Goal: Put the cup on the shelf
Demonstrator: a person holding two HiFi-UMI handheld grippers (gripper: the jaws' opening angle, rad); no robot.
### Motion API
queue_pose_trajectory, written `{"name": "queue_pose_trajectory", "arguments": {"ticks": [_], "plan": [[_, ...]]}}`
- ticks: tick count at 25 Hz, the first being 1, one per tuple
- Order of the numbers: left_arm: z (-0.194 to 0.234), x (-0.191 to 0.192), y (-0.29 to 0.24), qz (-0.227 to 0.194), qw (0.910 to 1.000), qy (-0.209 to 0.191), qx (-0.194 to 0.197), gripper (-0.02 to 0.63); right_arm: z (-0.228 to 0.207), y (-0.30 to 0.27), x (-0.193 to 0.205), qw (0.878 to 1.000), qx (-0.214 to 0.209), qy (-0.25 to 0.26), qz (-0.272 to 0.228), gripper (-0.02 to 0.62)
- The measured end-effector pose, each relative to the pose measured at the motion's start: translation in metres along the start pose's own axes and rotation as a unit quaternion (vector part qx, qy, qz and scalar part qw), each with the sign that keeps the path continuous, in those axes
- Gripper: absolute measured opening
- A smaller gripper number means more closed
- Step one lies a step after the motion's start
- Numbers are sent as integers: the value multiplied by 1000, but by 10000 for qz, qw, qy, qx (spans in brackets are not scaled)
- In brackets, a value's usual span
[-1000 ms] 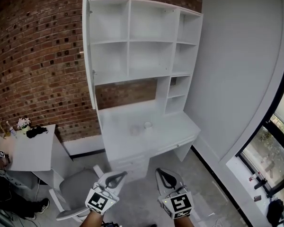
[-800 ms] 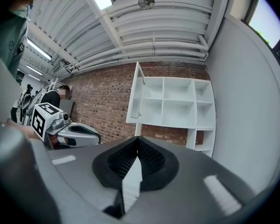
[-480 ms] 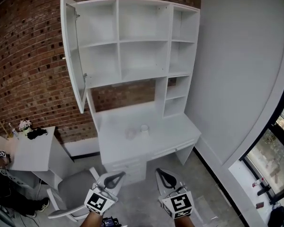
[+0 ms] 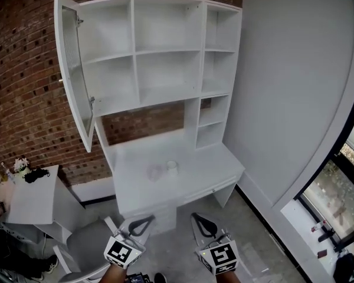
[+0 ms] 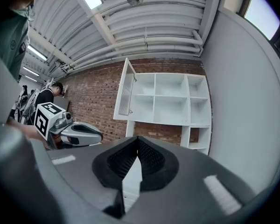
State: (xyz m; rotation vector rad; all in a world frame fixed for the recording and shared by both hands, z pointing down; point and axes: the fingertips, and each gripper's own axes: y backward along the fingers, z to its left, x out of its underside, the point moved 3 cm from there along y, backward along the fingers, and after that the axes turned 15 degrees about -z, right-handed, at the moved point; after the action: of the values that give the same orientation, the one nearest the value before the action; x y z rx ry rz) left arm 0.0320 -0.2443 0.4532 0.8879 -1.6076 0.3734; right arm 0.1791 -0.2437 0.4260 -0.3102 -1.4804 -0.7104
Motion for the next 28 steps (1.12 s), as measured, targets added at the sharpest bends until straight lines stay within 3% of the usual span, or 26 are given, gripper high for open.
{"name": "queue_pose_trajectory", "arguments": {"ticks": [4,10,17,28], "plan": [[26,5,-18,-142,9998,-12,147,3,-14,-20,-2,9991,245,160,318,5],[68,21,-32,-280,9992,122,241,3,-18,-64,12,9992,327,217,46,5],[105,38,-43,-343,9985,199,367,3,-25,-100,25,9983,491,298,123,5],[140,74,-69,-111,9997,170,107,3,-60,-140,55,9992,304,148,203,5]]}}
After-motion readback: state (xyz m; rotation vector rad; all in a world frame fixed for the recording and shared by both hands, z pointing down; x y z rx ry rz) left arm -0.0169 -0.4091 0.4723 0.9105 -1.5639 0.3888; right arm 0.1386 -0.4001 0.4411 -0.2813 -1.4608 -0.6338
